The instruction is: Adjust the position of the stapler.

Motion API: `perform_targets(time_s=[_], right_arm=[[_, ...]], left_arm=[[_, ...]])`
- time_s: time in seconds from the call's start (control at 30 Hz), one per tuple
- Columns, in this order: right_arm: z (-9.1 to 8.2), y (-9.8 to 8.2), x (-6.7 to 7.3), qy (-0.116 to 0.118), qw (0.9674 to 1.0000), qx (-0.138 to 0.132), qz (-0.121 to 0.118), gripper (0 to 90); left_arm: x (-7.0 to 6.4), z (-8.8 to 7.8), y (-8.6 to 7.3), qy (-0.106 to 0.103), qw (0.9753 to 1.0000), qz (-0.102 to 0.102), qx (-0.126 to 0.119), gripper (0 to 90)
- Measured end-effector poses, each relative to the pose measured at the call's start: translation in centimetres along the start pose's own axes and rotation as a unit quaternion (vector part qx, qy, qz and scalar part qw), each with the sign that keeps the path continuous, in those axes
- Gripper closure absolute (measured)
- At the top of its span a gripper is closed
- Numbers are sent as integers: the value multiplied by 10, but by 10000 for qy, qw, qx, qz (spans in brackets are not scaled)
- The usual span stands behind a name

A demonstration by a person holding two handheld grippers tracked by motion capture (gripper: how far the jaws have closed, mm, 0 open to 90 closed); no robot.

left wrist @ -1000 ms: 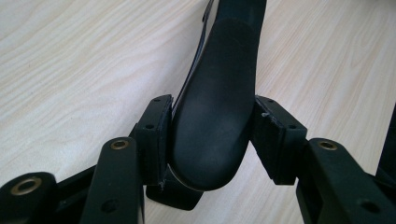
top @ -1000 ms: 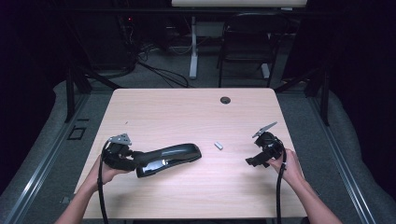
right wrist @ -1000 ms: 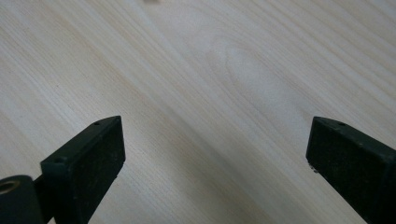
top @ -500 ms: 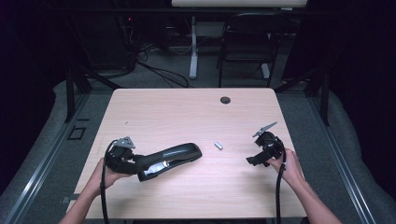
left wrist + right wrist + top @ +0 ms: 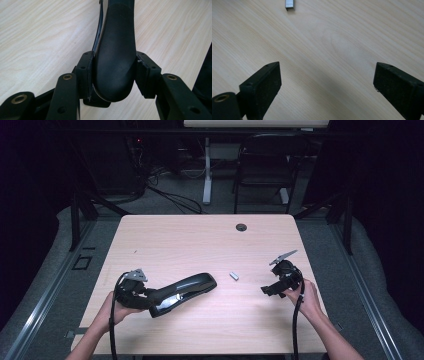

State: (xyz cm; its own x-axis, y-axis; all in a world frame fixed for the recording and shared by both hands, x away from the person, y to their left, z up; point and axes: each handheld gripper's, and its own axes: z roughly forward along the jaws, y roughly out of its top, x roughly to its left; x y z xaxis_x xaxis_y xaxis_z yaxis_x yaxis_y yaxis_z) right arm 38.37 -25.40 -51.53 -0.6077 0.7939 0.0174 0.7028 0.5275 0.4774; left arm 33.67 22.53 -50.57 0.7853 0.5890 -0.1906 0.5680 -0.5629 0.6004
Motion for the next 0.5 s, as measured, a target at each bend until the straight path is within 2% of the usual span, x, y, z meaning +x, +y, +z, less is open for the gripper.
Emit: perform_targets(time_s=[0.07, 0.1, 0.13, 0.17, 0.2, 0.27, 0.3, 0.33, 0.37, 0.4, 0.43, 0.47, 0.5], right_arm=[[-2, 3, 6, 88, 9999, -138, -1, 136], [-2, 3, 6, 88, 9999, -138, -1, 136], [-3, 6, 12, 92, 9997, -214, -93, 153], [-3, 6, 12, 92, 9997, -214, -93, 153], [-5, 10, 19, 131, 9994, -245, -215, 176], [-6, 13, 22, 157, 9991, -281, -287, 189], [-5, 15, 26, 216, 9985, -401, -310, 204], [-5, 20, 33, 291, 9975, -463, -437, 248], [-5, 20, 33, 291, 9975, -463, -437, 248], [-6, 25, 43, 291, 9958, -600, -631, 370], [-6, 25, 43, 291, 9958, -600, -631, 370], [-8, 31, 55, 14, 9938, -831, -738, 468], [-8, 31, 55, 14, 9938, -831, -738, 468]], left_arm=[[-3, 2, 1, -15, 10000, -30, 28, 539], [-3, 2, 1, -15, 10000, -30, 28, 539], [-6, 3, 1, -22, 10000, -56, 49, 539], [-6, 3, 1, -22, 10000, -56, 49, 539], [-7, 4, 1, -33, 10000, -49, 51, 539], [-7, 4, 2, -54, 10000, -39, 50, 539], [-8, 5, 2, -53, 10000, -22, 38, 540], [-8, 5, 2, -61, 10000, 14, 32, 541], [-9, 5, 2, -61, 10000, 64, -1, 541], [-9, 6, 3, -139, 9999, 81, -39, 540], [-9, 6, 3, -139, 9999, 81, -39, 540], [-11, 8, 4, -200, 9997, 104, -38, 539], [-11, 8, 4, -200, 9997, 104, -38, 538]])
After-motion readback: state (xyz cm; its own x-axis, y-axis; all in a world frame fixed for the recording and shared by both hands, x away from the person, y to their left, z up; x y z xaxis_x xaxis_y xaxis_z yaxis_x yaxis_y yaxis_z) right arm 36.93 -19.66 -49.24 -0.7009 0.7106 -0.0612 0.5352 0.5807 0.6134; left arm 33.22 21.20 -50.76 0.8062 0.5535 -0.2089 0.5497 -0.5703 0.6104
